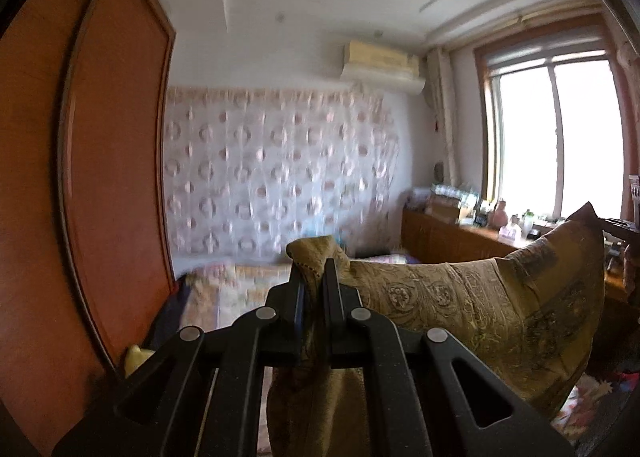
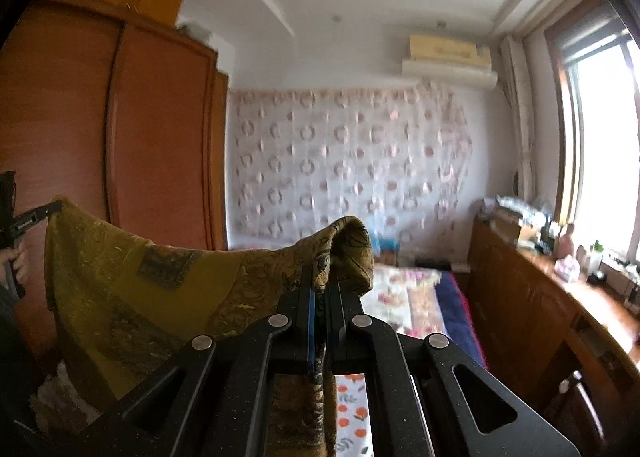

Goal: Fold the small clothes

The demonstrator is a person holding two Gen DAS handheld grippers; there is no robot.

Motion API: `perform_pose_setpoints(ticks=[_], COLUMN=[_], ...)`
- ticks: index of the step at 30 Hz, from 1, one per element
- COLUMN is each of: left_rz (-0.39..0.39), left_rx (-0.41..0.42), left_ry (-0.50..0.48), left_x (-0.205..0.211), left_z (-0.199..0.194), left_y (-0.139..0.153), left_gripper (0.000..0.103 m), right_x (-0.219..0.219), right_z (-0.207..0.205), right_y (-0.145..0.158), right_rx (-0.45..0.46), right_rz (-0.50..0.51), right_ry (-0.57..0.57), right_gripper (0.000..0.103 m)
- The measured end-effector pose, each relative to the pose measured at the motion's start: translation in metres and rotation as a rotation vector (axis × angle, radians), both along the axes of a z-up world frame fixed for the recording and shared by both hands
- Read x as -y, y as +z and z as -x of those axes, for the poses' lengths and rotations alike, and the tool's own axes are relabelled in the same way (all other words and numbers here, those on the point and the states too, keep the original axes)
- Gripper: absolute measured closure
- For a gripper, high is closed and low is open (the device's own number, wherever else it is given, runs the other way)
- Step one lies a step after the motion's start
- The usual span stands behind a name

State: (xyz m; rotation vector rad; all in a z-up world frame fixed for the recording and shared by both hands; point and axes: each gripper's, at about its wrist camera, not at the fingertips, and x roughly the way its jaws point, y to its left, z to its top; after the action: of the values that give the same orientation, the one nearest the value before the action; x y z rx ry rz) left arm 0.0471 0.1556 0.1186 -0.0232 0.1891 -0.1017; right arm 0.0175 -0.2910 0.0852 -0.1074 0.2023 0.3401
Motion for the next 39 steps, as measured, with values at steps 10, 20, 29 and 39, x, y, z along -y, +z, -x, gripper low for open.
perform_pose_setpoints(ticks=[10, 20, 29, 39], left_rz=[-0.029, -0.054, -0.018, -0.008], left_rx=[-0.272, -0.416, -0.465, -0.509], left_ry=[0.050, 0.071, 0.027, 0.062], left_x=[-0.005, -0.004, -0.010, -0.010], left_z=[-0.165, -0.228, -0.188, -0.124], left_y=[-0.105, -0.143, -0.162, -0.190], left_gripper=[0.095, 0.086, 0.038, 0.038], right_x=[-0.052, -0.071, -0.074, -0.049], right_z=[-0.194, -0.302, -0.272, -0.204], right_y=[-0.077, -0.077, -0.089, -0.109], right_rx=[-0.253, -0.396, -0.454, -0.576], right_rz=[0.144, 0.148, 0.130, 0.124], right_ry=[-0.079, -0.118, -0.145, -0.126], right_gripper=[0.100, 0.100, 0.051, 0.051])
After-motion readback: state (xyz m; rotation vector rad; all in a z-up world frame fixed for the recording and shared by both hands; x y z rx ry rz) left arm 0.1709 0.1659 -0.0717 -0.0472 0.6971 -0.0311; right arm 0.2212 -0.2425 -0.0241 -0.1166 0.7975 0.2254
